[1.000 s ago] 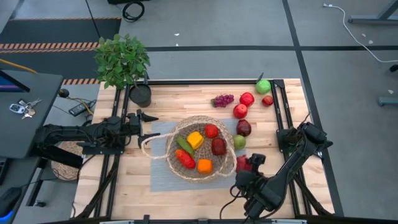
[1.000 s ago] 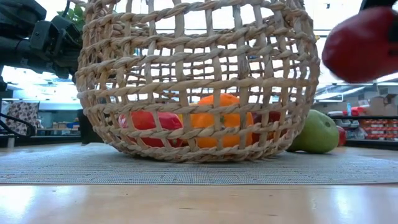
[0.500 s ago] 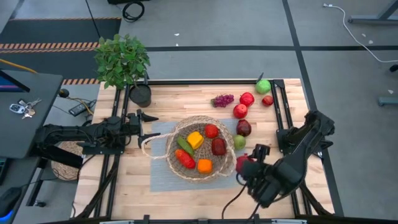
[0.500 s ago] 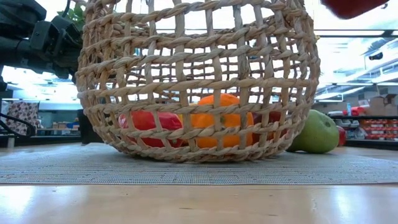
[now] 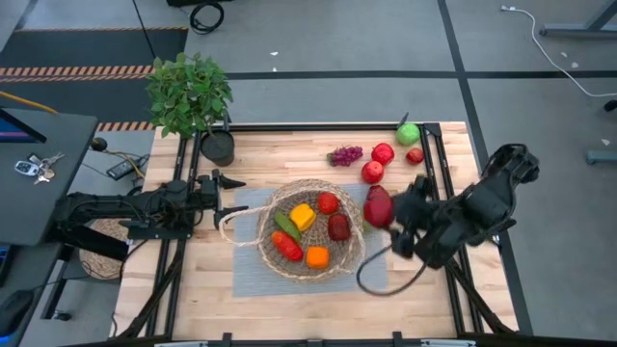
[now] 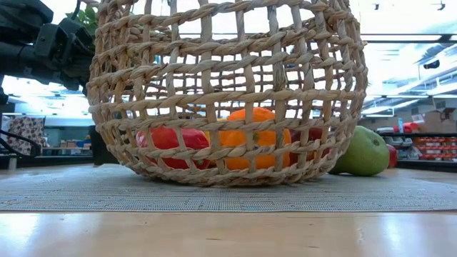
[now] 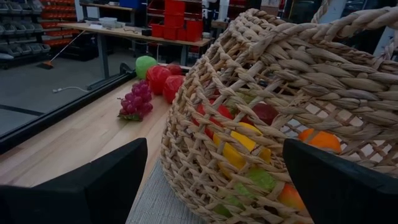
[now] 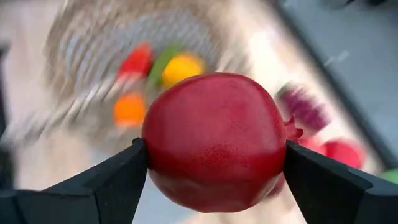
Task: Build produce basket
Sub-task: Put the pomegranate into the basket, then put the dark red apple into the basket
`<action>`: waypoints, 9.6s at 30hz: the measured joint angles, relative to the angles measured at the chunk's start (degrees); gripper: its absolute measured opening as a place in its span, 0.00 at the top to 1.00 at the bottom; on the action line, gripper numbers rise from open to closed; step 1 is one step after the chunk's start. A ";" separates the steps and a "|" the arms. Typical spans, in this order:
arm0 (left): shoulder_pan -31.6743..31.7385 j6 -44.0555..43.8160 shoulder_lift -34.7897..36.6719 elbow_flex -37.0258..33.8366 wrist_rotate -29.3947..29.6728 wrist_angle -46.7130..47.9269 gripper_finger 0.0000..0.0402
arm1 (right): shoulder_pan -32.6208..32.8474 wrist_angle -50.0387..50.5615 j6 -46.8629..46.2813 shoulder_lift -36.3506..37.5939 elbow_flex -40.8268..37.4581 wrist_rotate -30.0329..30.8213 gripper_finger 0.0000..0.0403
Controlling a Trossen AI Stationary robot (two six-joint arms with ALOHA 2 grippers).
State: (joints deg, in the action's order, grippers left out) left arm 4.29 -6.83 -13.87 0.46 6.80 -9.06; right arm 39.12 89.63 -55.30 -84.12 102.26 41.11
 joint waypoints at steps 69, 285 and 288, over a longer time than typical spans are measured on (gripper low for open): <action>-0.02 0.02 0.00 0.01 0.01 -0.02 0.05 | -20.11 -45.24 104.97 -18.00 -0.06 -18.43 0.13; -0.02 0.04 -0.35 0.01 -0.01 -0.07 0.05 | -3.94 -110.22 109.20 8.52 -40.41 12.63 0.26; -0.02 0.00 -0.36 0.01 0.01 -0.07 0.05 | -3.16 -117.07 122.36 5.00 -40.41 14.76 0.26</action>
State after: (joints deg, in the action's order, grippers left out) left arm 4.27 -6.83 -14.23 0.47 6.81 -9.13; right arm 35.96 -27.44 67.06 -79.13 61.84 55.87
